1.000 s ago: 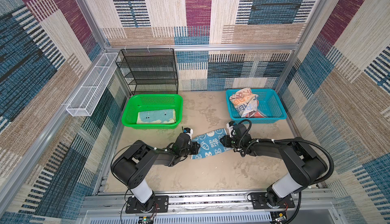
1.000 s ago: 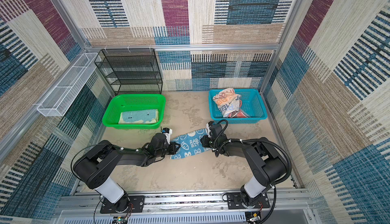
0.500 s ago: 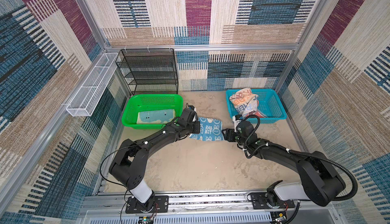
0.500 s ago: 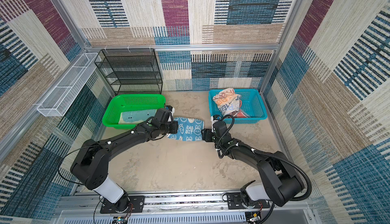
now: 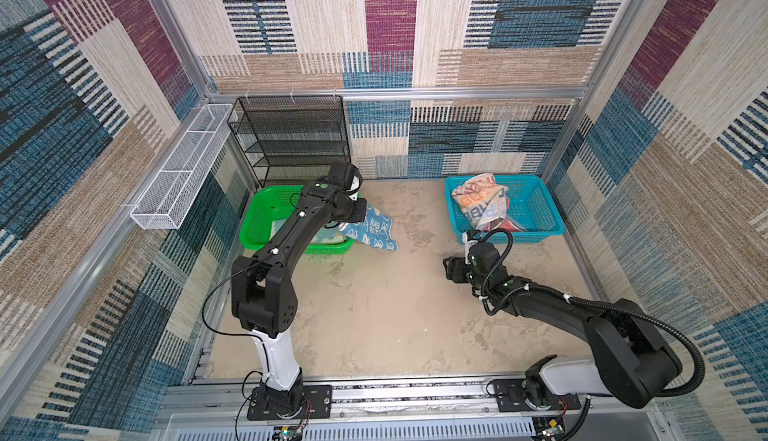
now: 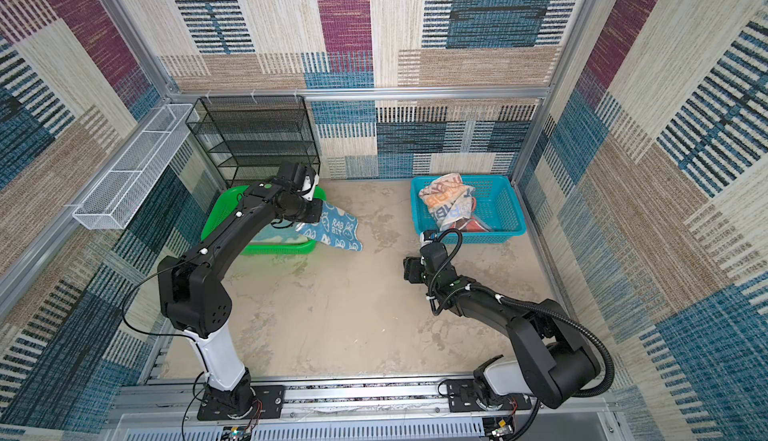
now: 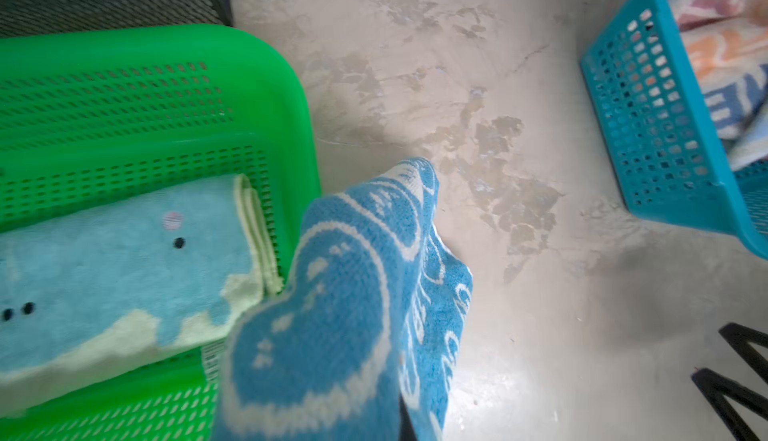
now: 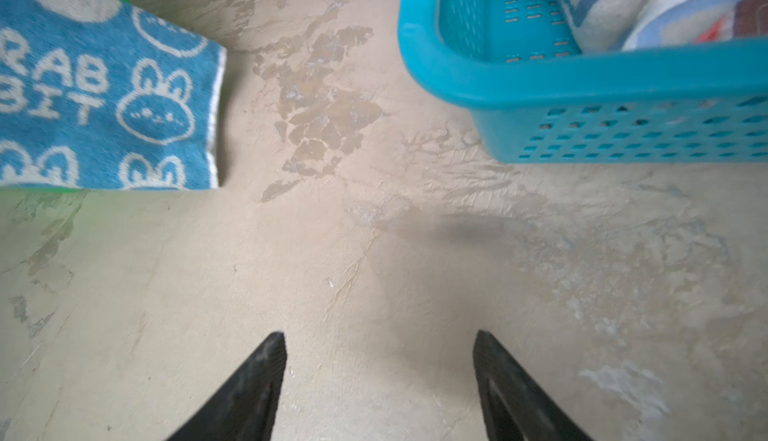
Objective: Fold and stack the towels
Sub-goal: 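Carry the blue towel into the green basket with left gripper while right draws back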
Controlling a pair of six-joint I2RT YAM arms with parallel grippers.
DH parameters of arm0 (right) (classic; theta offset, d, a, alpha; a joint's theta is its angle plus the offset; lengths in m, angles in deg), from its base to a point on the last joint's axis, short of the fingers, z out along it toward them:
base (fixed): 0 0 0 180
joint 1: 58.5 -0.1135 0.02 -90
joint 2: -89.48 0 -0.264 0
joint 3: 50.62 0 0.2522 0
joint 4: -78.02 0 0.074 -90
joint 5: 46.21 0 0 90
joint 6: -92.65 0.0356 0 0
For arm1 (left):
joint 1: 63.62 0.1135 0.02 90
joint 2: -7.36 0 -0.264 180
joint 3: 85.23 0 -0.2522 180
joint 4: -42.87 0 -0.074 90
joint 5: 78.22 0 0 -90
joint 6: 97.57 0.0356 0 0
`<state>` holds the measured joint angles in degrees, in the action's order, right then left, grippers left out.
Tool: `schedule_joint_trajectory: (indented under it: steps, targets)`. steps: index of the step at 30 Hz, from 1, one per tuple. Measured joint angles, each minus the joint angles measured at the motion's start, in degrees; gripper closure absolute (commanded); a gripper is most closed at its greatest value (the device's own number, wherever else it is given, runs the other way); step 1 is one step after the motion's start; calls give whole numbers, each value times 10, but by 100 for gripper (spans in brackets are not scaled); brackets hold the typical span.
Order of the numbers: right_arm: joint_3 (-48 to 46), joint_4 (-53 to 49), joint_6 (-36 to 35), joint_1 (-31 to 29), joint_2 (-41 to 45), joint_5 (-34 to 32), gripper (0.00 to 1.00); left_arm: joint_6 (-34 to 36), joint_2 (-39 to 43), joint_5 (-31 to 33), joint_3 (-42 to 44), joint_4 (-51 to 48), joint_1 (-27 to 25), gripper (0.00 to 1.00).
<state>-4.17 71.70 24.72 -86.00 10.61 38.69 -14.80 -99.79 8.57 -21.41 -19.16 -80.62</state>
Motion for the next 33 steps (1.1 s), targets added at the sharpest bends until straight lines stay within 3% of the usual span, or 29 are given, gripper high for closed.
schedule_joint_trajectory:
  steps: [6,15,31,32,33]
  targets:
    - [-1,2,-4,1,-15,0,26,27,-17,37,-63,-56,50,100]
    - [-6,14,-12,1,-23,7,24,58,-57,115,-92,-89,119,100]
    - [1,14,-12,1,-47,11,24,89,-149,236,-136,-97,134,100]
    - [2,13,-12,1,-47,11,24,90,-153,242,-138,-98,134,94]
    - [3,13,-12,1,-47,11,24,90,-156,247,-140,-98,134,74]
